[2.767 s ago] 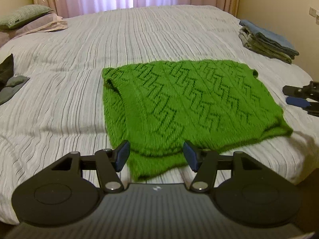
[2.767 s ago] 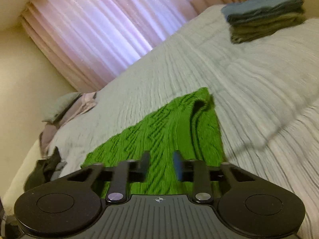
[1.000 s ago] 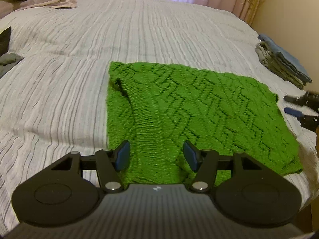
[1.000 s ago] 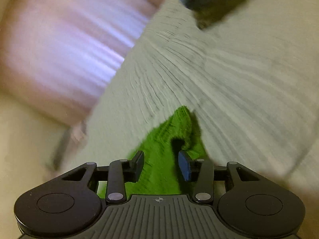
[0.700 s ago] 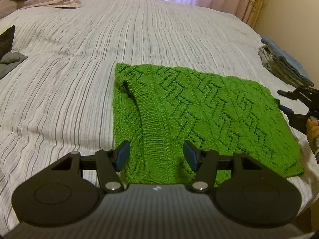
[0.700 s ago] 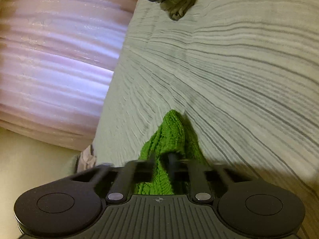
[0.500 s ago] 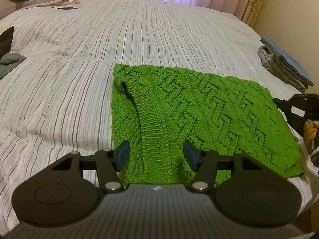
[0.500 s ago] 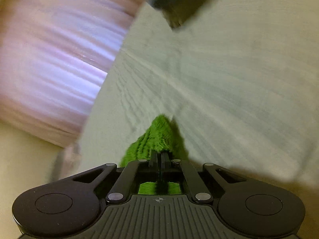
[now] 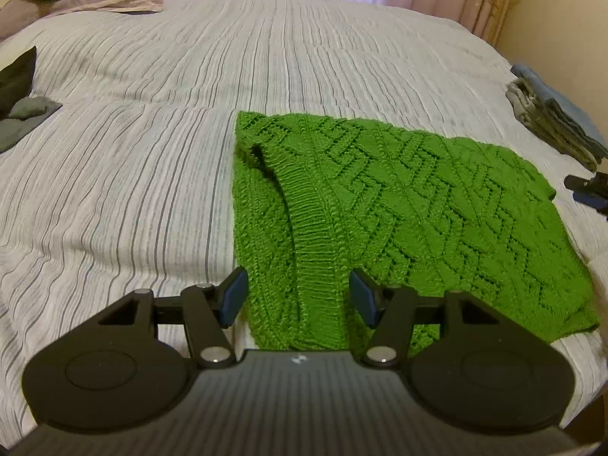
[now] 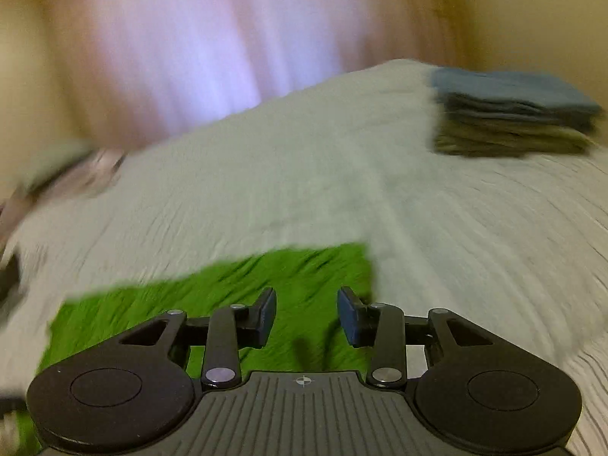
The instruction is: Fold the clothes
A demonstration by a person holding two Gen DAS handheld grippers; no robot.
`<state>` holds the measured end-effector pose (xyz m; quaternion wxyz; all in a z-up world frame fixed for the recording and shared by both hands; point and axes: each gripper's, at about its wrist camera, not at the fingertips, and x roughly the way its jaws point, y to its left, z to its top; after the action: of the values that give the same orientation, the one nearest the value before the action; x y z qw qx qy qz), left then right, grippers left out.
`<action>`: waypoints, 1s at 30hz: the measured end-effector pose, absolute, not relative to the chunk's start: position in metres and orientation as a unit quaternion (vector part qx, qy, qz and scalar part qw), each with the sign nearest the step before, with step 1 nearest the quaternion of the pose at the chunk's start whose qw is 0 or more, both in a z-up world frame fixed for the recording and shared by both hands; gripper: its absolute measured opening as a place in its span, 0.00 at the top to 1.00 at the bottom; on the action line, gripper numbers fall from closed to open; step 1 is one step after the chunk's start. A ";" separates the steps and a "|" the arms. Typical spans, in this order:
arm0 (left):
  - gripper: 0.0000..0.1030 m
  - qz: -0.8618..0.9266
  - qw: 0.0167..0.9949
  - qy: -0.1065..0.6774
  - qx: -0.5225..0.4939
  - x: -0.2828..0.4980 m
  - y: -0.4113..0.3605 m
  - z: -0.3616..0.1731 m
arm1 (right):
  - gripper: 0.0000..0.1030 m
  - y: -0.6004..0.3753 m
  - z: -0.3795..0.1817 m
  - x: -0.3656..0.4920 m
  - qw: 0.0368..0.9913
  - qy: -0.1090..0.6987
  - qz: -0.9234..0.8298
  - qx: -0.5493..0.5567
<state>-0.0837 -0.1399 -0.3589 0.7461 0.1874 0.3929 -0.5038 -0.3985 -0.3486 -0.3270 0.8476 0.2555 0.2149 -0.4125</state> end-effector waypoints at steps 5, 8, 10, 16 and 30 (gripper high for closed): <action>0.47 -0.502 0.747 0.389 0.199 -0.092 -0.136 -0.359 | 0.62 -0.331 -0.356 -0.386 0.807 0.313 -0.426 0.263; 0.47 -0.499 0.747 0.385 0.211 -0.097 -0.129 -0.360 | 0.61 -0.305 -0.344 -0.394 0.795 0.322 -0.441 0.264; 0.47 -0.500 0.747 0.383 0.212 -0.101 -0.123 -0.358 | 0.54 -0.288 -0.337 -0.398 0.790 0.325 -0.446 0.267; 0.47 -0.501 0.751 0.369 0.222 -0.114 -0.107 -0.349 | 0.36 -0.241 -0.328 -0.409 0.783 0.329 -0.459 0.262; 0.47 -0.501 0.756 0.340 0.248 -0.148 -0.067 -0.333 | 0.21 -0.181 -0.321 -0.402 0.797 0.340 -0.433 0.251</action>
<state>-0.1482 -0.0669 -0.3326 0.7562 0.2478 0.3398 -0.5013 -0.4016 -0.1806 -0.3207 0.7965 0.2507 0.3396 -0.4328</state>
